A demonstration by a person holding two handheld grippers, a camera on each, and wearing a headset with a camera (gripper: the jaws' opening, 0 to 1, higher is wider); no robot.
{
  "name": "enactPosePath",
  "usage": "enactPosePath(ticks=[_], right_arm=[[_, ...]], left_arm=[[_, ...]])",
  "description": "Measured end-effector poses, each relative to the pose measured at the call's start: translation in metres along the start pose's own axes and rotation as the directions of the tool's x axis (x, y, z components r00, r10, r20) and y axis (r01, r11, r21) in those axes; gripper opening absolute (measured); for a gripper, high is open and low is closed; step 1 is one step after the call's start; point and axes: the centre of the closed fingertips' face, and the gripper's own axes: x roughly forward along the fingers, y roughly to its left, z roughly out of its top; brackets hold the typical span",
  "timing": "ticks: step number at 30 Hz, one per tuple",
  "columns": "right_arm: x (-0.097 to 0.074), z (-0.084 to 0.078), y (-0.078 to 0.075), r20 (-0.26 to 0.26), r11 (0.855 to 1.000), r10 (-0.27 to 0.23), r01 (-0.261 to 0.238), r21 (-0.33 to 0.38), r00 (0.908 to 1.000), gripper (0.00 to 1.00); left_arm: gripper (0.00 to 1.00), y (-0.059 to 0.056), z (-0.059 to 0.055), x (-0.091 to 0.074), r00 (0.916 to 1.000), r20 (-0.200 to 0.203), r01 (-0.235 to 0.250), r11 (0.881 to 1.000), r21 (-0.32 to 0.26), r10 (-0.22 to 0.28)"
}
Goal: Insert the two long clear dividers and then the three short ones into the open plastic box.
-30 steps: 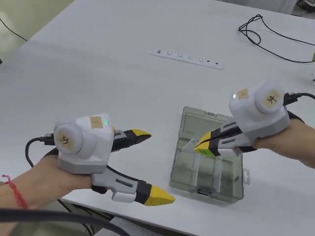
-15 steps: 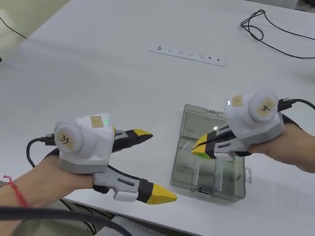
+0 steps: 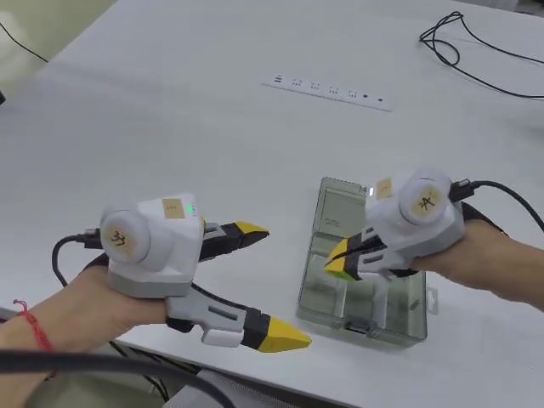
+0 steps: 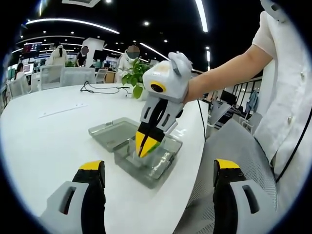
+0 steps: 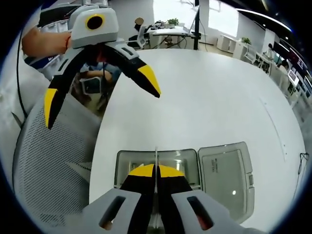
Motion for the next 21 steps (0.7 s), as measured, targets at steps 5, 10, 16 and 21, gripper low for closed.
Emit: enactPosePath(ticks=[5, 10, 16, 21], right_arm=[[0.007, -0.003, -0.001, -0.016, 1.000, 0.007, -0.007, 0.005, 0.9998, 0.02], [0.013, -0.007, 0.000, -0.047, 1.000, 0.011, -0.011, -0.001, 0.9988, 0.02], [0.015, -0.009, 0.001, -0.068, 1.000, 0.013, -0.014, -0.006, 0.9976, 0.02], [0.019, -0.011, 0.002, -0.089, 1.000, 0.005, -0.007, -0.024, 0.9960, 0.02]], left_arm=[[0.94, 0.000, -0.002, 0.000, 1.0000, -0.006, -0.001, 1.000, 0.000, 0.001], [0.94, 0.001, -0.004, 0.001, 0.9999, -0.017, 0.000, 1.000, 0.006, 0.000], [0.94, 0.003, -0.007, 0.003, 0.9995, -0.031, 0.000, 1.000, 0.013, 0.001], [0.94, 0.004, -0.006, 0.004, 0.9996, -0.027, 0.001, 1.000, 0.014, -0.001]])
